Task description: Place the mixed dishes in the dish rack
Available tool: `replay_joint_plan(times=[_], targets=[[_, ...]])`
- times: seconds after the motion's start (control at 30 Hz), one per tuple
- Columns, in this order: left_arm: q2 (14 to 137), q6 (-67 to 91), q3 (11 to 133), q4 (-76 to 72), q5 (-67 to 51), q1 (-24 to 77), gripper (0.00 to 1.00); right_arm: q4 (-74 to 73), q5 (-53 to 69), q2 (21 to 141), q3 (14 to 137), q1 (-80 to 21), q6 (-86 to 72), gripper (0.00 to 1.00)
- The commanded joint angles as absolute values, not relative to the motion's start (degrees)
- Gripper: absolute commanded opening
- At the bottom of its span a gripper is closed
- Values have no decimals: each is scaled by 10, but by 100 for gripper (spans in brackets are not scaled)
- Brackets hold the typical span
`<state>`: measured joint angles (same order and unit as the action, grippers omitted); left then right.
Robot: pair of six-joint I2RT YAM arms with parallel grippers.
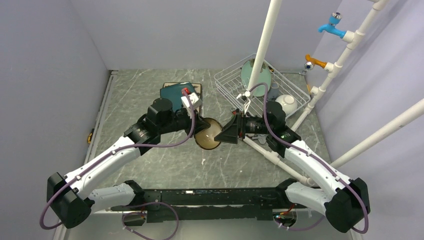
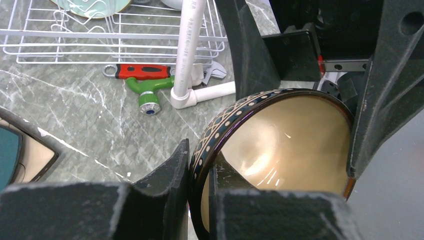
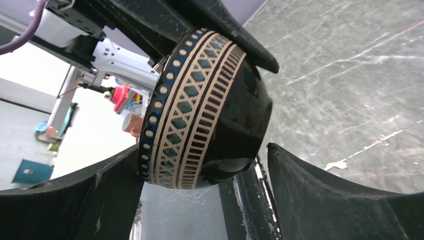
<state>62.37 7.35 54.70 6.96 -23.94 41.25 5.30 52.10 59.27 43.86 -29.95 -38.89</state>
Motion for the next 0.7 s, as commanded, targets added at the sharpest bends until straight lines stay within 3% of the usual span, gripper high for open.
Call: replay_joint_plan(times=[0.0, 0.1, 0.27, 0.37, 0.43, 0.53, 0.67], targets=[[614, 94, 562, 4, -267, 406, 0, 193, 572, 591, 407, -297, -462, 84], [616, 93, 564, 4, -268, 405, 0, 244, 581, 605, 395, -297, -498, 76], [623, 96, 569, 4, -272, 403, 0, 288, 588, 628, 391, -297, -527, 75], [627, 96, 569, 7, -271, 404, 0, 333, 593, 632, 376, -298, -553, 65], [627, 94, 569, 11, -264, 404, 0, 359, 595, 635, 367, -297, -571, 52], [629, 91, 572, 15, -259, 404, 0, 376, 596, 642, 362, -297, -584, 4], [633, 92, 576, 19, -253, 403, 0, 386, 594, 644, 363, -297, -587, 0]])
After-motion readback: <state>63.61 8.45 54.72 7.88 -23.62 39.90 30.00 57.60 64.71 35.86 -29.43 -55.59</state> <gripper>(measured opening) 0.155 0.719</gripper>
